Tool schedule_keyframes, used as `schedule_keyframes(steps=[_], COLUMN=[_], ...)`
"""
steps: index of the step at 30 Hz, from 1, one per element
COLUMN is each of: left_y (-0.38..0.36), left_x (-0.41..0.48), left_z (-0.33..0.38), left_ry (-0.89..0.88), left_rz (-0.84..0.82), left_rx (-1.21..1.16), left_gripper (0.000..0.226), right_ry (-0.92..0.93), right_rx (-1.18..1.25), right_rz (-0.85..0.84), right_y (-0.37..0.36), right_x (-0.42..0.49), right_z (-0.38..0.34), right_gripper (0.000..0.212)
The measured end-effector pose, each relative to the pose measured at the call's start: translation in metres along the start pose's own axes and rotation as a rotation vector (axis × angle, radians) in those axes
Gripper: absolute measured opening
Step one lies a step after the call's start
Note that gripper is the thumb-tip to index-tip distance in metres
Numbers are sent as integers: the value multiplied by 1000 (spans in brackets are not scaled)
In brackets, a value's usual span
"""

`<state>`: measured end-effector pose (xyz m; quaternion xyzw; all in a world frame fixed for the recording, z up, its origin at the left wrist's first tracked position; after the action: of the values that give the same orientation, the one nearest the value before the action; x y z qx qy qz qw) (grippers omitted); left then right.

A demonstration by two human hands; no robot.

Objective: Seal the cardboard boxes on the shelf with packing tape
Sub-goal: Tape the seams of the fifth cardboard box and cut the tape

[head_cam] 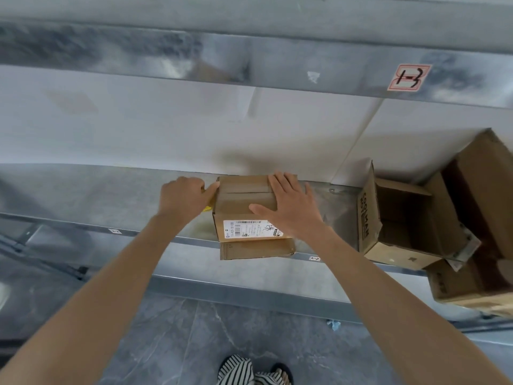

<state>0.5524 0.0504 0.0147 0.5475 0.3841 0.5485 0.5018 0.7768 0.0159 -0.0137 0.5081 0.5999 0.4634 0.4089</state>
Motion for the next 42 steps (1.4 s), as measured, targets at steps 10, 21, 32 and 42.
schedule_keyframes(steps=[10,21,32,42], left_y=[-10,-9,-8,-3], left_x=[-17,-19,-31,-46], left_z=[-2,2,-1,21], left_ry=[107,60,187,321], left_rz=[50,-10,-15,-33], left_rx=[-45,-83,-78,-39], left_gripper=[59,63,64,62], right_ry=[216,63,-577,-673], right_rx=[-272,-232,186,517], right_rz=[28,108,71,67], right_y=[-4,-3,-36,-29], right_x=[-28,-38,-73,-55], right_z=[-46,17,105,130], right_gripper=[80,82,43,26])
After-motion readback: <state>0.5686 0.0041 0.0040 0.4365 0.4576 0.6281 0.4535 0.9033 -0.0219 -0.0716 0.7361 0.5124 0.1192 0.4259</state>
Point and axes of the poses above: each hand's wrist, its own x-axis towards the middle knuckle, its own y-axis out of the back of the hand, z = x × y, the point moved 5 cm from there along x, towards the middle knuckle, and after that the axes turned 1 degree about -y, right-handed, at the moved point
